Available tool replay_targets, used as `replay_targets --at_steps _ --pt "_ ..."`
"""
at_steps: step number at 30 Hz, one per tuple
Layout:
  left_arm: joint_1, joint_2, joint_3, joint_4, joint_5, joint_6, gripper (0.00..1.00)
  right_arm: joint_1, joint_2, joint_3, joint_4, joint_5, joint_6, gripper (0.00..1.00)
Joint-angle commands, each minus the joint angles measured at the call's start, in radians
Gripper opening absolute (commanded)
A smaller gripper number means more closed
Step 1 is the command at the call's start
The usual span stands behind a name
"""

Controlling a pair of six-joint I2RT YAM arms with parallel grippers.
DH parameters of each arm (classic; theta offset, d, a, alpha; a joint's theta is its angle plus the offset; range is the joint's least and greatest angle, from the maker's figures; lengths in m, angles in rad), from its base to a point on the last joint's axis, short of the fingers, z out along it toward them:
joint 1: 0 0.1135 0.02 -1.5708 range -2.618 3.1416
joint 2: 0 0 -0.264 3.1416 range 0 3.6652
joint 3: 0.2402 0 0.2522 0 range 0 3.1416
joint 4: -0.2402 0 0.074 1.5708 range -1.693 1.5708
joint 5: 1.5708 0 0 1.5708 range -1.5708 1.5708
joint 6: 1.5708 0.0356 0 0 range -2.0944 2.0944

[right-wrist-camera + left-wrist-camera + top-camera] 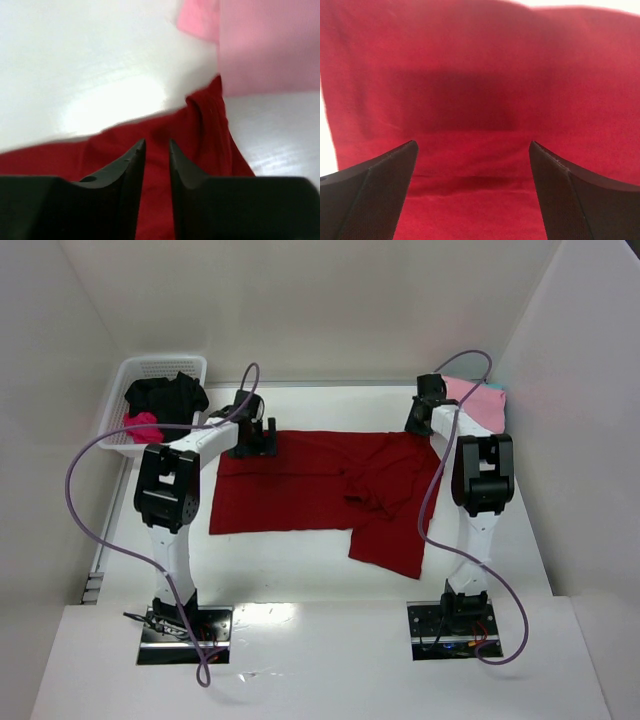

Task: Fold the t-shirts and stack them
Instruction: Fold the flattened tshirt in 1/3 of the way

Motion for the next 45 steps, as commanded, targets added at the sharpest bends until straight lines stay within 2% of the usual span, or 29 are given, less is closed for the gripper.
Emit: replay_targets --at_steps 1,7,13,24,29,33,35,36,39,43,45 --pt "-0.02 -0.066 -0.056 0.006 0.038 0.009 0.99 0.004 0.055 0.081 0.026 -0.008 -0.009 0.25" --pt "-0.051 -0.056 -0.076 -0.005 0.015 -0.002 0.99 0.004 0.089 0.121 -0.032 0.083 0.0 0.21" --pt "-0.072 -0.016 -0.044 -0.06 -0.085 -0.002 0.99 -0.014 0.113 0.131 -0.051 0.083 -0.011 0.21" --pt "-0.082 0.013 -0.026 -0.128 -0.157 0.007 0.99 -0.072 0.144 0.138 -0.094 0.127 -0.02 0.21" --pt "-0.082 0.022 -0.026 -0.128 -0.157 0.017 0.99 -0.125 0.097 0.102 -0.085 0.127 -0.02 0.21" --pt "-0.082 0.022 -0.015 -0.128 -0.129 0.026 0.99 -0.137 0.055 0.082 -0.046 0.048 -0.029 0.21" --pt "-0.082 0.011 -0.015 -0.128 -0.116 0.026 0.99 -0.137 -0.001 0.072 -0.011 -0.077 -0.041 0.29" --pt "-0.082 0.011 -0.006 -0.128 -0.115 0.026 0.99 -0.137 -0.002 0.072 0.0 -0.078 -0.041 0.29" --pt "-0.082 -0.001 0.022 -0.128 -0.105 0.026 0.99 -0.125 -0.073 0.062 0.012 -0.208 -0.041 0.42" --pt "-0.082 -0.021 0.066 -0.128 -0.085 0.017 0.99 -0.1 -0.193 0.027 0.012 -0.251 -0.041 0.56" --pt "-0.071 -0.042 0.091 -0.128 -0.056 0.006 0.99 -0.1 -0.239 0.003 0.003 -0.235 -0.041 0.56"
